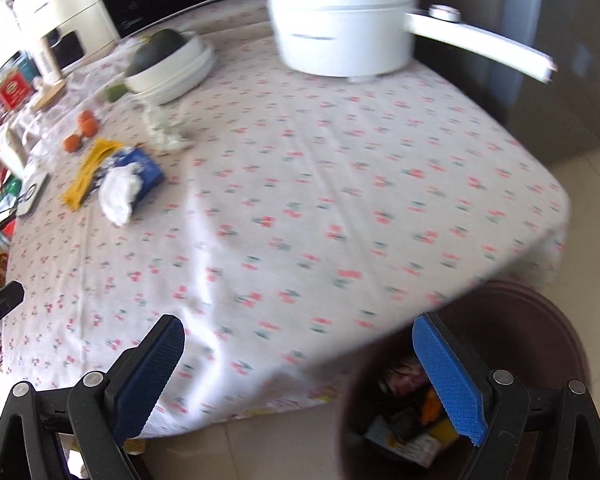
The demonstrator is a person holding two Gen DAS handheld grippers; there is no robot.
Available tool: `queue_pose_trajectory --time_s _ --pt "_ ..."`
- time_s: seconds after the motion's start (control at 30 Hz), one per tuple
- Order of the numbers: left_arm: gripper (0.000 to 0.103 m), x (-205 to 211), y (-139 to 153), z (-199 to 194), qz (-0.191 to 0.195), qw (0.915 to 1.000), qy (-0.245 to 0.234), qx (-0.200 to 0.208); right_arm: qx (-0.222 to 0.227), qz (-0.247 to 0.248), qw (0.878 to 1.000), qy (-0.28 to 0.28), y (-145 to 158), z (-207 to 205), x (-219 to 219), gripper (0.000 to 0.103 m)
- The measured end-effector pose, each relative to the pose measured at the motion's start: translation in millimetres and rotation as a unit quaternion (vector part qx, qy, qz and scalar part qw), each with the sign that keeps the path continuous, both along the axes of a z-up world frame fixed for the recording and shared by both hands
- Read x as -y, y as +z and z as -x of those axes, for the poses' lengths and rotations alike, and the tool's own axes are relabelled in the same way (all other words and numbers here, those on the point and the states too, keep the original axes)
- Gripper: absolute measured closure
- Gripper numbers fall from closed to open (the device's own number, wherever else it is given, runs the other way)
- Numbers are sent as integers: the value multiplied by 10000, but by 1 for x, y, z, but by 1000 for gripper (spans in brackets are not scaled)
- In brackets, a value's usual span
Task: Collect trash
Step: 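Move both open tools back over the table toward the tissues, then grasp the white tissue with the right tool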
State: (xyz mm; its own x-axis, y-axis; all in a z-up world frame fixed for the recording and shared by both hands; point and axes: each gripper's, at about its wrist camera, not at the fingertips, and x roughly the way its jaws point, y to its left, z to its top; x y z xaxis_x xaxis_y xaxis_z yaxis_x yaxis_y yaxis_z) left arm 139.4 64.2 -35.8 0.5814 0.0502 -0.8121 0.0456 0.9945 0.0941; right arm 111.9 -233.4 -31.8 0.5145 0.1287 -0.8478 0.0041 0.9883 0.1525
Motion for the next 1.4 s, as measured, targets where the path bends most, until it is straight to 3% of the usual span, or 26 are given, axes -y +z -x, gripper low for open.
queue_pose_trajectory --time_s 0.27,0.57,0.77,0.87,0.9,0.93,0.97,1.0,1.2,1.4 --pt "7 -56 -8 -13 -318 9984 449 -114 37 129 9969 775 -18 -55 -108 8" --pt "7 -103 -12 -32 153 9952 896 -349 148 241 9940 1059 -48 -122 -183 10" --pt "7 -111 -8 -39 381 9937 992 -366 142 408 9927 1124 -67 -153 -211 21" --pt "7 -112 -8 -41 534 9926 1013 -397 78 558 9920 1130 -75 -162 -217 36" --pt "7 -111 -7 -41 559 9925 1013 -396 26 611 9916 1137 -79 -164 -218 51" --pt "7 -110 -7 -42 576 9925 1005 -400 -49 591 9913 1175 -81 -166 -218 75" --pt "7 -109 -7 -42 594 9925 990 -404 -129 519 9912 1212 -84 -166 -216 87" --pt "7 -108 -7 -42 615 9926 969 -407 -170 455 9914 1218 -84 -164 -214 91" --pt "7 -95 -7 -42 701 9932 815 -439 0 254 9889 1461 -57 -131 -186 92" --pt "7 -72 -10 -41 722 9938 713 -456 -156 110 9945 1034 -26 -86 -122 92"
